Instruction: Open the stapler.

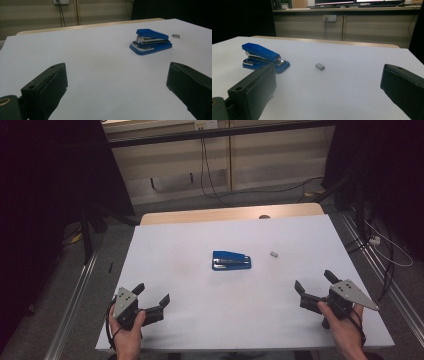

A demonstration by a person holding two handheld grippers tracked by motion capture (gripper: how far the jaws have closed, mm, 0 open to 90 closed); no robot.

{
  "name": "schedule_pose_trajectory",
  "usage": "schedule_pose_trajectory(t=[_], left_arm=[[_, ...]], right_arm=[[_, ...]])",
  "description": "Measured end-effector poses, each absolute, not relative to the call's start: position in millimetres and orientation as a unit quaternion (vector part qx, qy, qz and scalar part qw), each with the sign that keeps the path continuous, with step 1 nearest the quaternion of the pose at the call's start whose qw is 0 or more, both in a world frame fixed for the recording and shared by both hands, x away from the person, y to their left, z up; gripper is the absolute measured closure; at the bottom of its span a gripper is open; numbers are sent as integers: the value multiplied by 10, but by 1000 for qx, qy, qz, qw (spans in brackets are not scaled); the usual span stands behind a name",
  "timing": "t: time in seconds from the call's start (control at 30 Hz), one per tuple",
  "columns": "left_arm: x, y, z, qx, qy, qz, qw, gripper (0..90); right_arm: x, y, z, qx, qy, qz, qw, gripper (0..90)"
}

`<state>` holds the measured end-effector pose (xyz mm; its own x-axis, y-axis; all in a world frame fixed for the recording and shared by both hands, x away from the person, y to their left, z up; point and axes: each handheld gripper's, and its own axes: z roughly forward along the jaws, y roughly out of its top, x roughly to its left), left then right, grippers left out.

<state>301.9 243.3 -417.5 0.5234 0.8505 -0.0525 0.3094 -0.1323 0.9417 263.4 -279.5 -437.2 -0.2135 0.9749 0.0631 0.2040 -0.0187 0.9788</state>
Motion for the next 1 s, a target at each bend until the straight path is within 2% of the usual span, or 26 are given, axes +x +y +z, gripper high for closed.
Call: schedule_pose_trajectory(t=[0.3,0.8,1.0], left_arm=[[3062,2440,-4181,704,425,257,508,35],[3105,2362,-4178,719,411,242,505,50],[3115,2283,-4171,739,393,236,494,60]], right_arm=[[2650,-2749,-4383,494,597,520,360,0],[2670,-2623,-4382,459,625,538,330,17],[2733,-2550,-4389,458,635,529,328,31]])
